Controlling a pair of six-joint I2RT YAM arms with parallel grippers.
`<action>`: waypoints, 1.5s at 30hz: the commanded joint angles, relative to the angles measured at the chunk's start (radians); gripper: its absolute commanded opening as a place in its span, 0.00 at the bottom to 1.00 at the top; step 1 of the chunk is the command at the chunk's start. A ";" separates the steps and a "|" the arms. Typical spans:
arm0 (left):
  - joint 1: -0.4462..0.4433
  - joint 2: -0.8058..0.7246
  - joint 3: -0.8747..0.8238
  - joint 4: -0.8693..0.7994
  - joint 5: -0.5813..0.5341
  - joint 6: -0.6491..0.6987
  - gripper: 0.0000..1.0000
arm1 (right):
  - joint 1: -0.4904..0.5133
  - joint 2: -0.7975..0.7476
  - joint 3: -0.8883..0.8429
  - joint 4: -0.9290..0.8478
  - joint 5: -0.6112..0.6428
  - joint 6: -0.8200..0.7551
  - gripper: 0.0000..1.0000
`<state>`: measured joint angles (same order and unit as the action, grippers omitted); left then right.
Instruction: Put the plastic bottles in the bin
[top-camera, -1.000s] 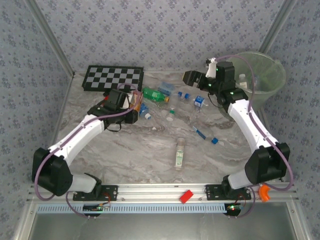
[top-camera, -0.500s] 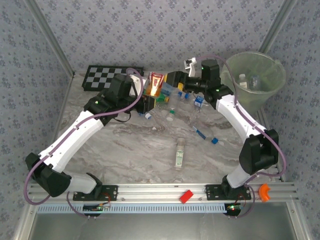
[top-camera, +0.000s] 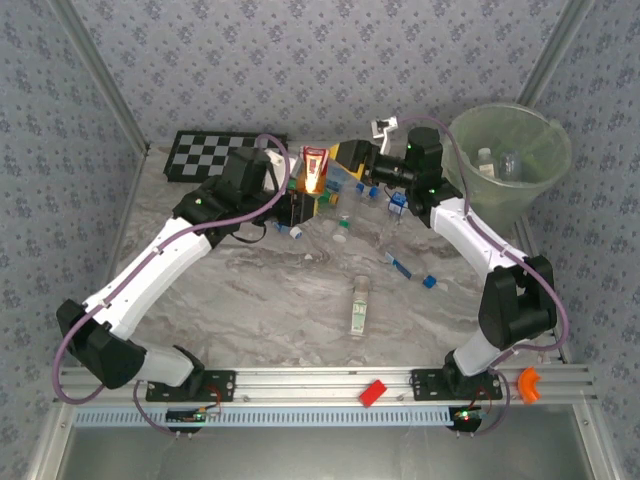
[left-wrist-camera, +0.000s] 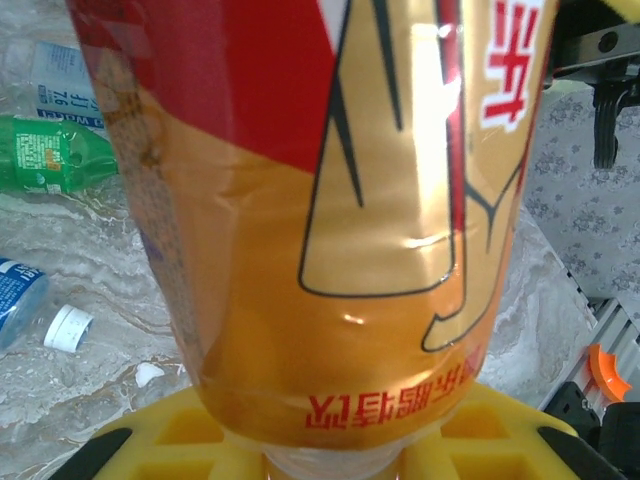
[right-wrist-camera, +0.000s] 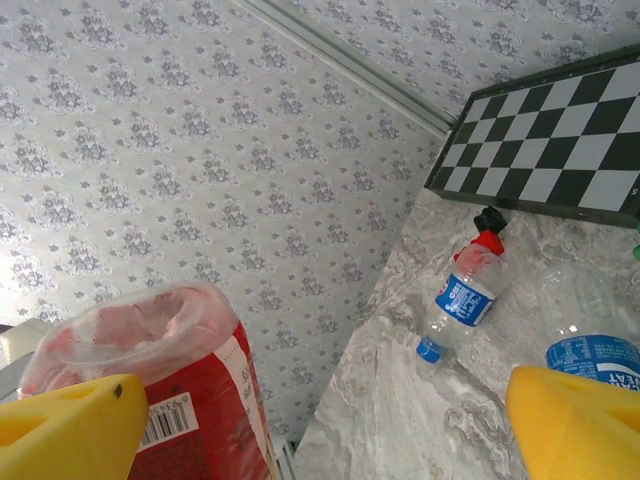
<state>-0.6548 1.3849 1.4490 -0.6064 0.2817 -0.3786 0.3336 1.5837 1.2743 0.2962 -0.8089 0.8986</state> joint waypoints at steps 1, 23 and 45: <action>-0.008 0.024 0.051 -0.029 0.068 0.005 0.26 | 0.018 -0.051 0.032 0.038 -0.019 -0.035 0.96; -0.014 0.087 0.108 -0.051 0.090 0.014 0.24 | -0.053 -0.144 -0.016 0.069 -0.009 -0.041 0.99; -0.066 0.122 0.182 -0.108 0.128 0.030 0.23 | 0.025 -0.047 0.021 -0.002 -0.125 -0.063 0.83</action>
<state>-0.7120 1.5017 1.5833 -0.6903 0.3824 -0.3672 0.3626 1.5299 1.2667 0.2592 -0.8978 0.8162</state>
